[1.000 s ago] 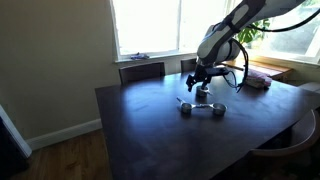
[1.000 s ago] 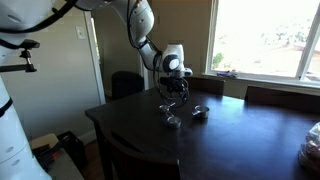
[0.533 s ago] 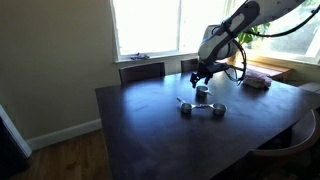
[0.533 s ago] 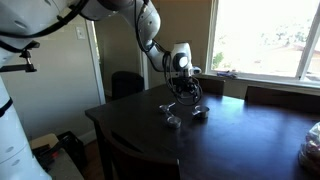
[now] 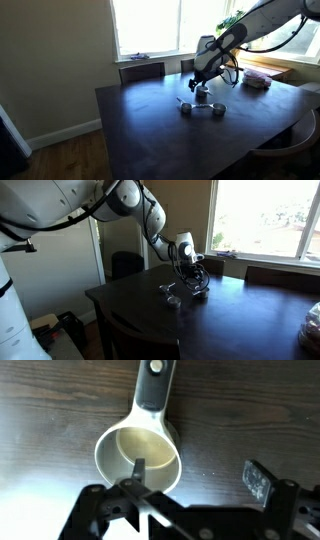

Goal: Stack the cups

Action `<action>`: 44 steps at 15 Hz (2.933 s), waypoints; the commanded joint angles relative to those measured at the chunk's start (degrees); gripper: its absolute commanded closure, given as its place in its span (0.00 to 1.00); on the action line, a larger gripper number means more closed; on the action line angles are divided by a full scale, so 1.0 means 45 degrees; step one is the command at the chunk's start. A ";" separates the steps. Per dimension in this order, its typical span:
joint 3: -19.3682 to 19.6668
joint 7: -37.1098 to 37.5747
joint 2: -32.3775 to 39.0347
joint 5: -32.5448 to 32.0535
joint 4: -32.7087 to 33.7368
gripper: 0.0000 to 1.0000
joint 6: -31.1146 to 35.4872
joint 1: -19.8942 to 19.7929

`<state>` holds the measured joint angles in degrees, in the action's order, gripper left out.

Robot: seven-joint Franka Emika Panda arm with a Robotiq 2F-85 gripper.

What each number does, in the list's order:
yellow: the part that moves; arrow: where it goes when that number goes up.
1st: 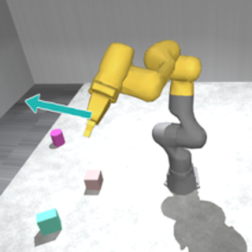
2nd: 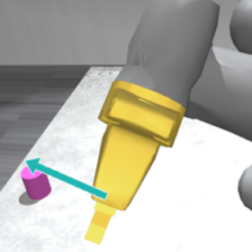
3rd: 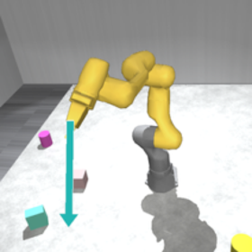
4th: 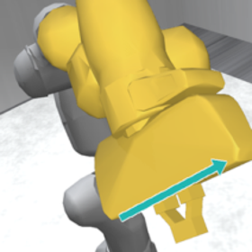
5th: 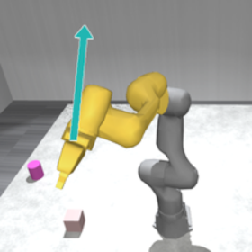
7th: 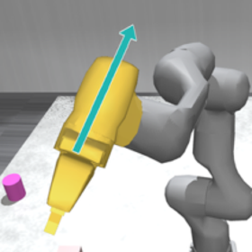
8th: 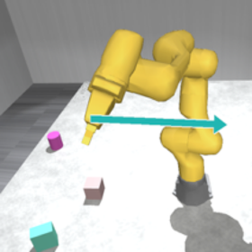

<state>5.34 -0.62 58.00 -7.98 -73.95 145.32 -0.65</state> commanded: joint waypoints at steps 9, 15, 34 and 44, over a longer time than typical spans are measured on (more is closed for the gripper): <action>-0.0408 -0.1000 0.1680 0.0204 0.2130 0.00 -0.1189 -0.0255; -0.0545 -0.1068 0.1203 0.0302 0.1184 0.00 -0.1216 -0.0297; -0.1276 -0.2114 -0.2804 0.0046 -0.6377 0.00 -0.0388 -0.0153; -0.1182 -0.2325 -0.4509 -0.0594 -0.9548 0.00 0.1762 -0.0037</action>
<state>-0.11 -11.03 42.00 -9.89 -110.18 147.98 -0.72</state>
